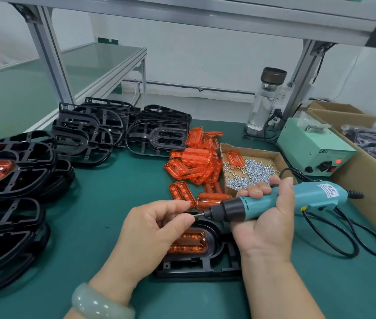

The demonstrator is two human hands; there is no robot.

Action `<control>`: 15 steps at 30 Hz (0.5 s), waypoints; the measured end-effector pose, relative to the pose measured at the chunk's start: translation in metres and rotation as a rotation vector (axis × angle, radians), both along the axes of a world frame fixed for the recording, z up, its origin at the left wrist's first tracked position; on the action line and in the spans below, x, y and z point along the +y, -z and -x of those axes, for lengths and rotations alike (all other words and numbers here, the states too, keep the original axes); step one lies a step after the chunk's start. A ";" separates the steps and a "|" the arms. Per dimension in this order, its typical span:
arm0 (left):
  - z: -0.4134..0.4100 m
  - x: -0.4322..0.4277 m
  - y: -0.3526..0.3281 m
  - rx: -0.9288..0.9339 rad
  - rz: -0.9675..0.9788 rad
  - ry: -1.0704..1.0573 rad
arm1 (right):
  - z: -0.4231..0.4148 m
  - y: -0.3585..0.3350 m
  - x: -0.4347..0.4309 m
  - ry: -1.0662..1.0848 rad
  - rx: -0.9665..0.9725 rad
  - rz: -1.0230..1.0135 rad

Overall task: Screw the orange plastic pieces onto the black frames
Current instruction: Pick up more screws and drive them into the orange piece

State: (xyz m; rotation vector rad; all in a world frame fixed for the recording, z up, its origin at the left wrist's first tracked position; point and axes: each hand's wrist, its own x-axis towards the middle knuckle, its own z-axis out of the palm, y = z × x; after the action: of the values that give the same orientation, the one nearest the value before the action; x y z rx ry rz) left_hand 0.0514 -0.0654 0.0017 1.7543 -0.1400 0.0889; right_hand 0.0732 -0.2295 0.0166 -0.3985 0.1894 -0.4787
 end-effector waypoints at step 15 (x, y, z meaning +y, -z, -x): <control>0.003 0.036 0.017 -0.093 -0.593 0.127 | 0.002 -0.003 -0.011 0.027 0.068 0.056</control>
State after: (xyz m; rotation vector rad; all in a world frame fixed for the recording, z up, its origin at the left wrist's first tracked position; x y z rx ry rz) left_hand 0.0488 -0.0290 -0.0154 2.3268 -0.3755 0.0374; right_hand 0.0709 -0.2405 0.0201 -0.4674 0.2475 -0.4983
